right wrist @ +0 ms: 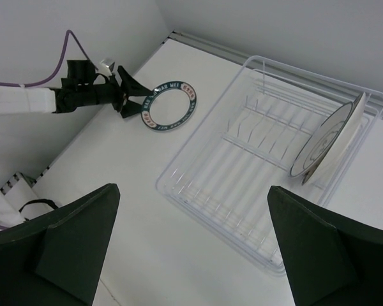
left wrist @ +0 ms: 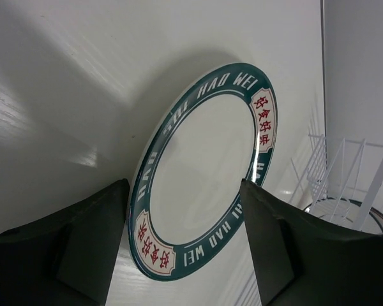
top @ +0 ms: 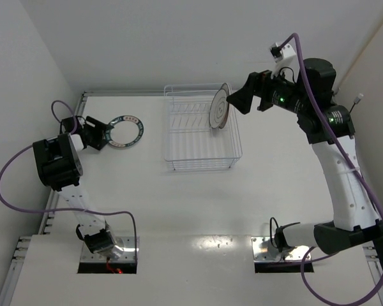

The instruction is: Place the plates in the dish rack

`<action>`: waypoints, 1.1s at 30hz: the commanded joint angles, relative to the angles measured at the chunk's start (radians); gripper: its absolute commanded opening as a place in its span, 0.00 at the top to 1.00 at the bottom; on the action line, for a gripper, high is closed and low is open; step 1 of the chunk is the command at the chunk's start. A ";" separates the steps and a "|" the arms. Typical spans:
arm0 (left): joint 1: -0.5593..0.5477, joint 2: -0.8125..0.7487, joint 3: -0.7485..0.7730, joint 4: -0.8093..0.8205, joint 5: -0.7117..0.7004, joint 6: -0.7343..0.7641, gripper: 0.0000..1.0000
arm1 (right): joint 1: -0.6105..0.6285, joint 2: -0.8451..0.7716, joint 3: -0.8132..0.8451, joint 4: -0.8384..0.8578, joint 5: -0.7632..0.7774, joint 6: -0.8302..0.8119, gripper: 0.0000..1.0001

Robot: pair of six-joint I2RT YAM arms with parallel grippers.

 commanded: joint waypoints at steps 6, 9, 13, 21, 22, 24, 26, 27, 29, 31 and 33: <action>0.002 0.120 0.076 -0.192 0.147 0.130 0.83 | -0.006 -0.016 -0.044 0.036 0.013 -0.002 0.00; 0.002 0.196 0.221 -0.413 0.149 0.288 1.00 | -0.006 -0.016 -0.032 0.036 0.004 -0.002 0.00; 0.044 0.155 0.243 -0.385 0.156 0.292 1.00 | -0.006 -0.007 -0.032 0.036 0.004 0.016 0.00; 0.060 -0.030 0.330 -0.182 0.204 -0.145 1.00 | -0.061 0.021 -0.083 0.146 -0.063 0.143 0.00; 0.051 -0.053 0.330 -0.155 0.192 -0.164 1.00 | -0.076 0.021 -0.108 0.189 -0.100 0.221 0.00; 0.026 -0.131 0.294 -0.106 0.173 -0.239 1.00 | -0.108 0.030 -0.218 0.304 -0.256 0.328 0.00; 0.008 -0.178 0.269 -0.037 0.173 -0.273 1.00 | -0.158 0.030 -0.369 0.584 -0.364 0.561 0.00; -0.012 -0.210 0.246 -0.012 0.217 -0.294 1.00 | -0.170 0.030 -0.433 0.720 -0.449 0.667 0.00; -0.037 -0.247 0.164 0.137 0.259 -0.387 1.00 | -0.191 0.042 -0.634 1.249 -0.484 1.050 0.00; -0.058 -0.316 0.108 0.224 0.270 -0.441 1.00 | -0.205 0.071 -0.697 1.421 -0.469 1.166 0.00; -0.103 -0.354 0.097 0.185 0.270 -0.413 1.00 | -0.205 0.071 -0.684 1.315 -0.469 1.093 0.00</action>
